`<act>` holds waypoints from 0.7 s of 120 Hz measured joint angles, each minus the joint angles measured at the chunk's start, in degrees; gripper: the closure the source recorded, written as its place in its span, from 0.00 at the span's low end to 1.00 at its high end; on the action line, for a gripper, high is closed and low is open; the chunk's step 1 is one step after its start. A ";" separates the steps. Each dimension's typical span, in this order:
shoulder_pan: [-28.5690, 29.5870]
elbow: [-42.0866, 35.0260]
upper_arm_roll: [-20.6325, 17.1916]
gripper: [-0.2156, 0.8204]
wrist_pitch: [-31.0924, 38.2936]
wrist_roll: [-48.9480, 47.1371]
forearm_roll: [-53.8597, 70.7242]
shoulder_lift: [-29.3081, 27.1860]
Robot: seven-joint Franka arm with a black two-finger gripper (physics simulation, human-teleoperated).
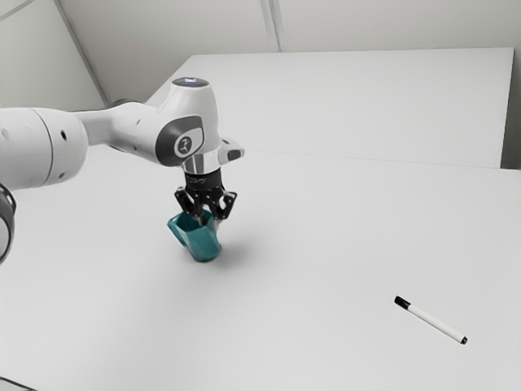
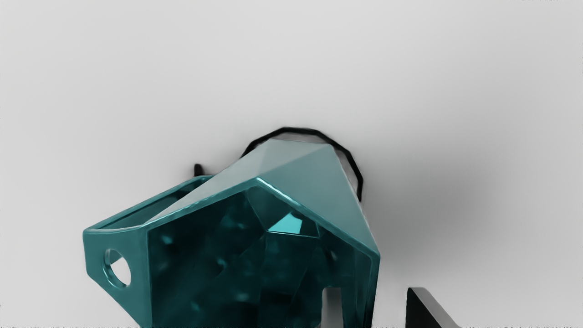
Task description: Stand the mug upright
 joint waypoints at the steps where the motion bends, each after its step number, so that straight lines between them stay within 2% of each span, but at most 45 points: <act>1: 0.00 0.00 0.00 0.71 -0.01 0.00 -0.01 -0.07; 15: -0.04 -0.08 0.00 0.50 -0.39 -0.05 -0.03 -1.63; 32: -0.65 -0.31 0.00 0.36 -0.96 -0.11 -0.04 -5.47; 61: -1.73 0.71 0.00 0.26 -1.54 1.08 -0.10 -12.69; 84: -2.76 7.81 0.00 0.23 -5.95 2.69 -0.12 -13.65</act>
